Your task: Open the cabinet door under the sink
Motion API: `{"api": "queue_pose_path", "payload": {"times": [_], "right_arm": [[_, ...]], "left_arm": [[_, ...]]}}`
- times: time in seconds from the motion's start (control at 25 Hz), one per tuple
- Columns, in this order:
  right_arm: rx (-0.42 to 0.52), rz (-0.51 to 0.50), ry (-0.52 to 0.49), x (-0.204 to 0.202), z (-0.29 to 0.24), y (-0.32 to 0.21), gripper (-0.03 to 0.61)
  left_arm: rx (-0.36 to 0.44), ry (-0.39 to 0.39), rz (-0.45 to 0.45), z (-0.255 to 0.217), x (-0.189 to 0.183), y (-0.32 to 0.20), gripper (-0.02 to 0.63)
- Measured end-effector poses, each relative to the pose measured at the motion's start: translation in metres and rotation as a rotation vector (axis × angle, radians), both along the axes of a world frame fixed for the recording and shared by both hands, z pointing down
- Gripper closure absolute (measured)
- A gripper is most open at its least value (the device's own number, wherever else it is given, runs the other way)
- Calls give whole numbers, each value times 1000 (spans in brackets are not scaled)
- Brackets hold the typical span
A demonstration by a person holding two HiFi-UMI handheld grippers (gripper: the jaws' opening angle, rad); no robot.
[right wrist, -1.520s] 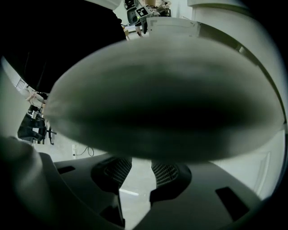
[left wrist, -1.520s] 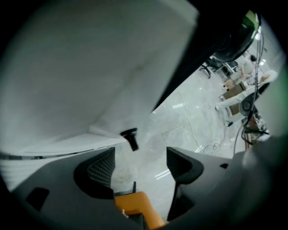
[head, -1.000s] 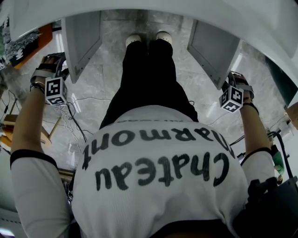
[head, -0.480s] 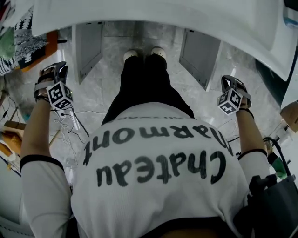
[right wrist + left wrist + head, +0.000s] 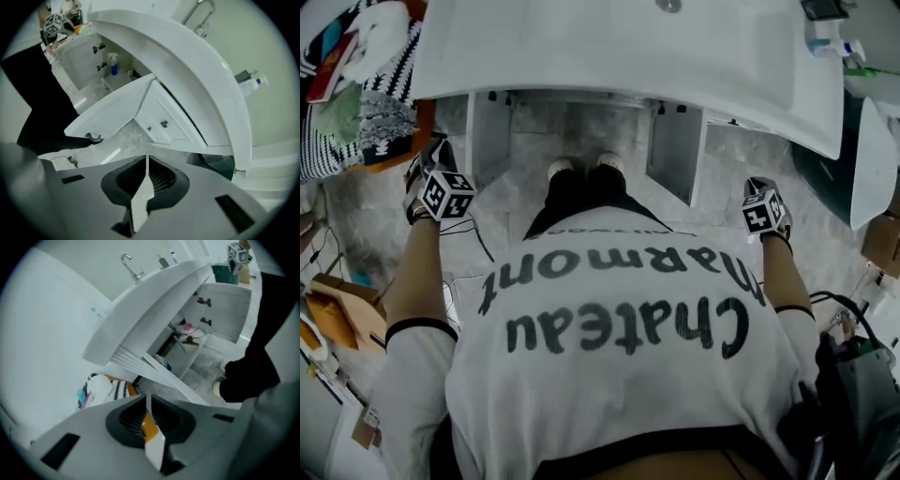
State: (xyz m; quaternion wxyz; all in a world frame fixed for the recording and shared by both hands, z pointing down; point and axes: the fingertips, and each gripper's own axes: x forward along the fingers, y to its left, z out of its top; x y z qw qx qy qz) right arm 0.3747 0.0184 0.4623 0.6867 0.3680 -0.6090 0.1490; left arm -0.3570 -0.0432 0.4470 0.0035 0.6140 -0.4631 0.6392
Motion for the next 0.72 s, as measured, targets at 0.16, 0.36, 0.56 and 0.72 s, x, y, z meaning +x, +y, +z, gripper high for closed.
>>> {"api": "queue_pose_path", "payload": {"times": [0.16, 0.36, 0.56, 0.72], "right_arm": [[192, 194, -163, 5, -42, -29, 552], [438, 354, -463, -20, -102, -80, 552], [570, 383, -673, -52, -160, -122, 552], [627, 389, -824, -84, -194, -151, 560]], "left_arm": [[202, 156, -135, -54, 28, -29, 592], [398, 357, -117, -121, 88, -58, 592], [469, 537, -135, -175, 129, -87, 592], [499, 807, -258, -200, 135, -108, 592]]}}
